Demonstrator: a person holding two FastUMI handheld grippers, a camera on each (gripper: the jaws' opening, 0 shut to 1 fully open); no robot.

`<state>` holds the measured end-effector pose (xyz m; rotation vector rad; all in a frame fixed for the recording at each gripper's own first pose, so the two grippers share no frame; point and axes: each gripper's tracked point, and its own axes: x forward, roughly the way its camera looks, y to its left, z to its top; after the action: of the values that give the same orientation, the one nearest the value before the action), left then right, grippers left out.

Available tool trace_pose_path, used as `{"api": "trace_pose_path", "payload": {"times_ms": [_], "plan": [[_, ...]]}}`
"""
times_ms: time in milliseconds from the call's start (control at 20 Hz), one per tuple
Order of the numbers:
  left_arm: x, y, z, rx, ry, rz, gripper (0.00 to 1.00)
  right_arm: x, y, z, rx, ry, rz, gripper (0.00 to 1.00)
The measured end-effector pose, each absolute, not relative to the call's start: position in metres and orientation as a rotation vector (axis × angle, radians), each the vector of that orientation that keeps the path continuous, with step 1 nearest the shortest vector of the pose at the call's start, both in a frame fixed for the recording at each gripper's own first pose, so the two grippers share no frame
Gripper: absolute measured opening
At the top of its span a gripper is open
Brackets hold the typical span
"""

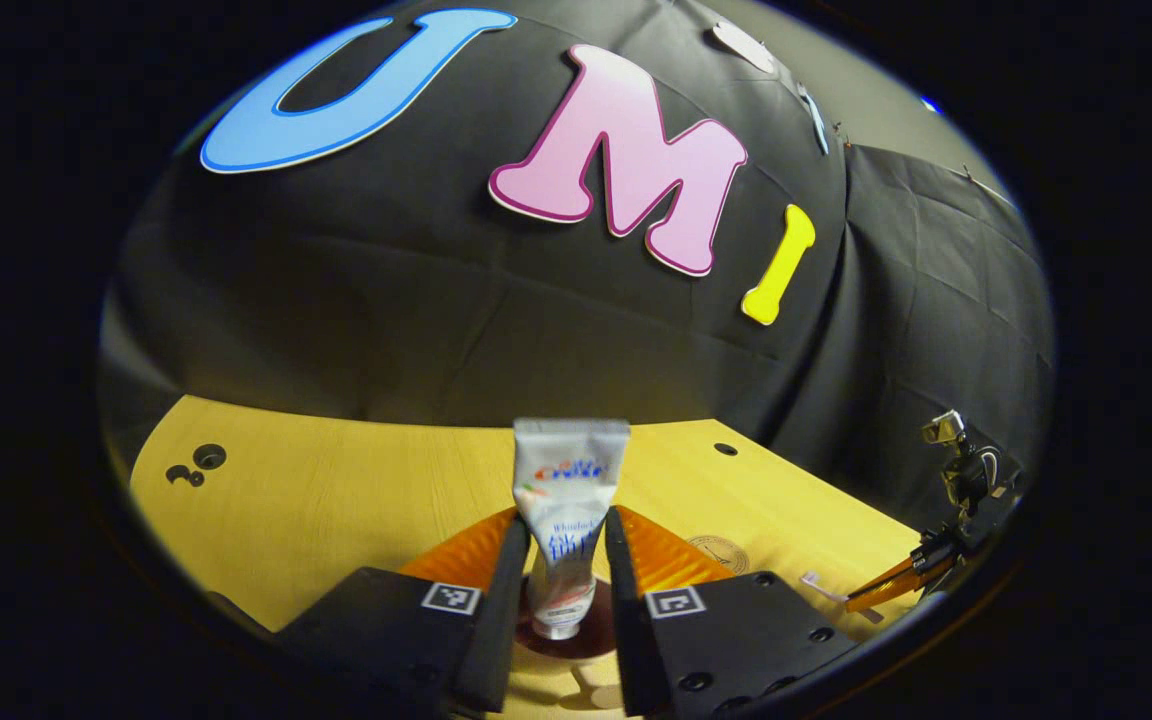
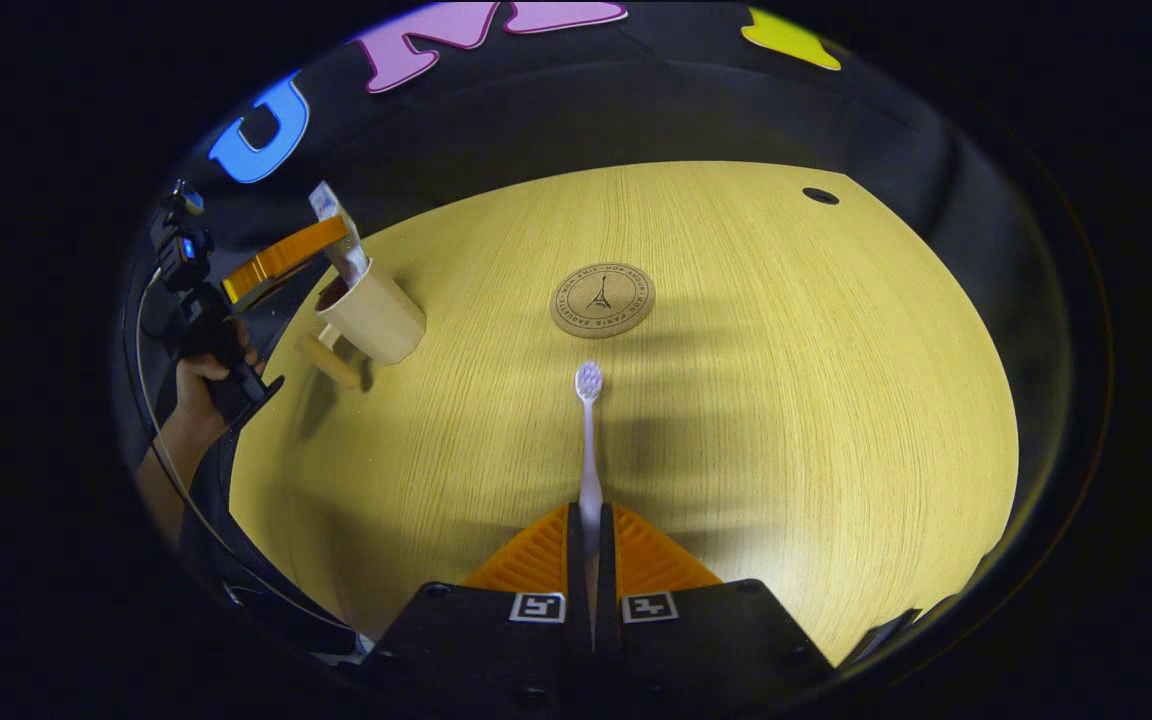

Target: Put the toothbrush and toothpaste on the desktop into the cup, then pick up the cup and place it on the coaster on the desktop.

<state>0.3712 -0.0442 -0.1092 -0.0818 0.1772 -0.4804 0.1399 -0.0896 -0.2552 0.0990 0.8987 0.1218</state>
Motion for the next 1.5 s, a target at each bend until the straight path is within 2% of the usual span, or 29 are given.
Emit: {"api": "trace_pose_path", "payload": {"times_ms": [200,450,750,1000,1500], "plan": [[0.352,-0.031,-0.094,-0.070,0.149,-0.404,1.00,0.148,-0.087,-0.249,0.113,0.868,0.139,0.06],[0.303,0.000,-0.109,-0.047,0.194,-0.226,0.97,0.167,-0.058,-0.219,0.185,0.791,0.205,0.06],[0.223,0.009,-0.138,-0.137,0.257,-0.115,0.98,0.211,-0.017,-0.173,0.213,0.654,0.302,0.06],[0.188,0.000,-0.152,-0.244,0.296,-0.105,0.97,0.251,0.017,-0.141,0.228,0.563,0.344,0.05],[0.174,0.019,-0.150,-0.249,0.302,-0.084,0.97,0.324,0.107,-0.106,0.190,0.424,0.457,0.05]]}}
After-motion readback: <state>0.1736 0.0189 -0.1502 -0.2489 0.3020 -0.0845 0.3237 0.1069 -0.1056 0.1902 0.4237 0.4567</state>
